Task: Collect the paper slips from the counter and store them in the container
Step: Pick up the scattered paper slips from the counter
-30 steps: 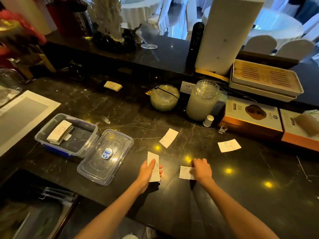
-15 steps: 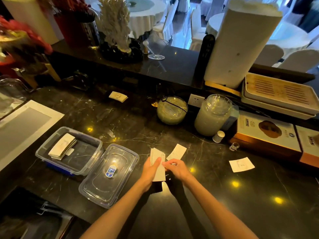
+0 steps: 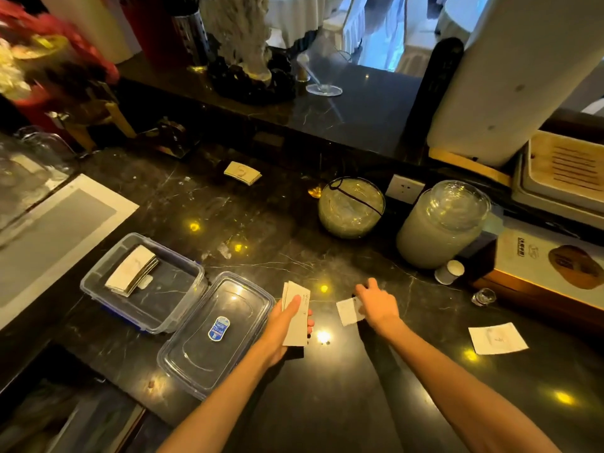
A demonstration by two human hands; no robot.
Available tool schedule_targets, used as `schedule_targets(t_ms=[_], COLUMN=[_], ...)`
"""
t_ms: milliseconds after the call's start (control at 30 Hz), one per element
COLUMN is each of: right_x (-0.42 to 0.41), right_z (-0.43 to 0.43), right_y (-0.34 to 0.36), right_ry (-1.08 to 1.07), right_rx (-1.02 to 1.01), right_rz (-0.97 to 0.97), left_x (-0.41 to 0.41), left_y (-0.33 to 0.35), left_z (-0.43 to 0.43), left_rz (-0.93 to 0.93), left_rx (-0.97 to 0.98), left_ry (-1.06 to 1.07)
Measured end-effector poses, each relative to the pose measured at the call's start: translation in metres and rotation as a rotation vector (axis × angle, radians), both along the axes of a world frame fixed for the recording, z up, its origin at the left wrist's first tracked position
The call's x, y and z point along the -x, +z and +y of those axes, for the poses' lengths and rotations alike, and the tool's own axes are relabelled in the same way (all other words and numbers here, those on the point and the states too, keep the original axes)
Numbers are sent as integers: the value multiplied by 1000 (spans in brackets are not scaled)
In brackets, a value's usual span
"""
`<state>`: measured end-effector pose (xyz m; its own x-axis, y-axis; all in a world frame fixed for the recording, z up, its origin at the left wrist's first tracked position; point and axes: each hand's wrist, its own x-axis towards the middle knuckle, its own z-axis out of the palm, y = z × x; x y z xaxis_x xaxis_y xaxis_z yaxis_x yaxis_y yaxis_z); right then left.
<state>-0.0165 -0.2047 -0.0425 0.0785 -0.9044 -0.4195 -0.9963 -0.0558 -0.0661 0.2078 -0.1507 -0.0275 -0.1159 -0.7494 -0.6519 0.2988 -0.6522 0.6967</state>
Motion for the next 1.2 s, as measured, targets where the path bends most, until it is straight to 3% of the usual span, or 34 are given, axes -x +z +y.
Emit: schedule_targets(t_ms=[167,333,400,533,600,733,800,933,1033,1200], right_x=[53,105,118,144,154,194,218,269,290,289], right_z=[25,79,102,134,140,142,135,110,97,100], right_y=[8,28,39,53,55,54,50,39,24,15], right_ry=[-355,-998,-1100,-1154,-1133,-954,-846,-719,-475,-343], right_rx=[-52,-35,-37,-76,-55,-13,15,101,-38,-70], right_rz=[-212,-894,-1041,-1134,-1127,-1069,-1023,-578,-287,-136], left_x=[36,105,143,217,241,281,287,280,262,229], left_y=[-2,8,13,20,24,28,28,32,29,29], left_z=[2,16,23,38,45,53,53,50,55,69], left_rz=[-28,-86,-75,6,59,-107,-92,8,11,-27], left_rx=[16,49,62,62,21,129,121,77,81,77], left_ry=[-90,-254,-334,-401,-384,-386,-334,-169,-91,-17])
